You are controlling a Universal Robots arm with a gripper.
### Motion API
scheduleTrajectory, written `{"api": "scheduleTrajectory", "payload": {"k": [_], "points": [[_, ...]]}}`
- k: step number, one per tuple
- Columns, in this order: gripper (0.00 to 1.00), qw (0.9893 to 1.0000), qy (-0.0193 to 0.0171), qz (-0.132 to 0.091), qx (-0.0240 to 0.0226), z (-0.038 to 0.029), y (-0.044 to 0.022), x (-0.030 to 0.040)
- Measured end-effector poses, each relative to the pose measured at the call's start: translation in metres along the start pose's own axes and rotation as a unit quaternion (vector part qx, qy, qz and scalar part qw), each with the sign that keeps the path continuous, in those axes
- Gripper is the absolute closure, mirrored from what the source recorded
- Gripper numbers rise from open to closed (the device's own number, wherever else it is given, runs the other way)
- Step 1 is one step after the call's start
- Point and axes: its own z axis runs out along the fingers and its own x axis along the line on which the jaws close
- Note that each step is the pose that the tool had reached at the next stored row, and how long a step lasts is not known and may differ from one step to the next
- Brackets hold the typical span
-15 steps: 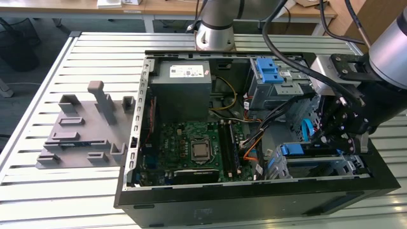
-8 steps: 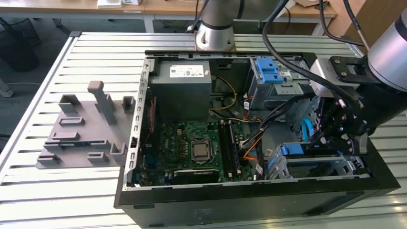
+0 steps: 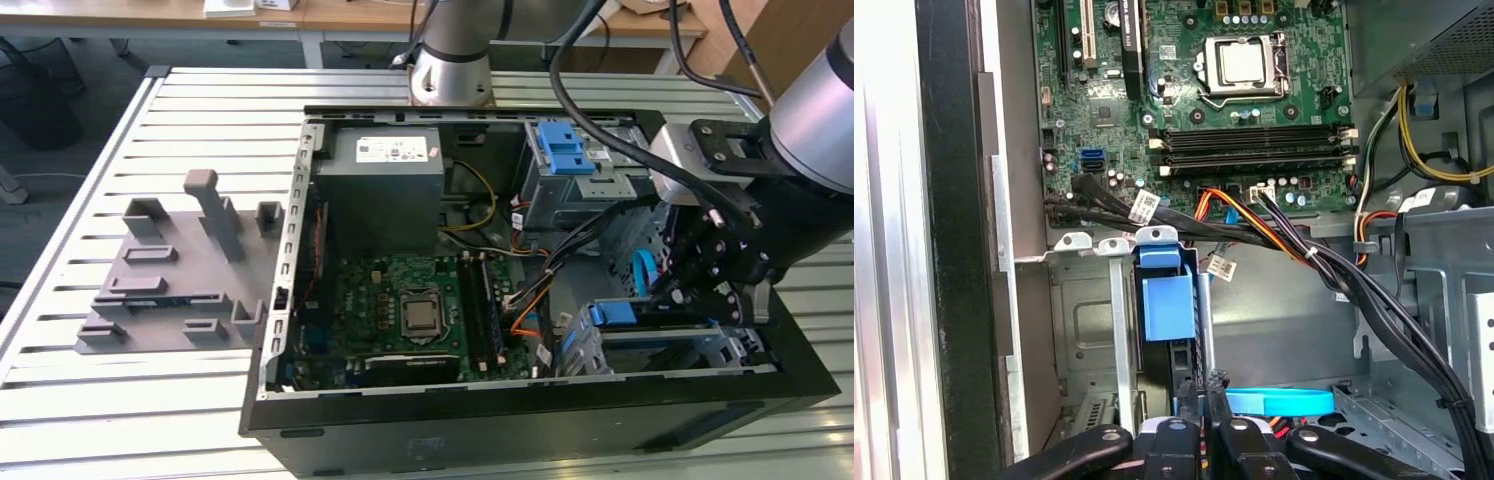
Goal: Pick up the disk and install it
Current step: 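Insert the second disk wire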
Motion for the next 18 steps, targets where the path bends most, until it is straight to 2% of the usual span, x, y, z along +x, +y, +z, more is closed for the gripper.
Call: {"api": "scheduleTrajectory", "payload": {"k": [18], "points": [[0.82, 1.0, -0.0001, 0.0, 0.0, -0.0056, 0.0002, -0.0005]]}}
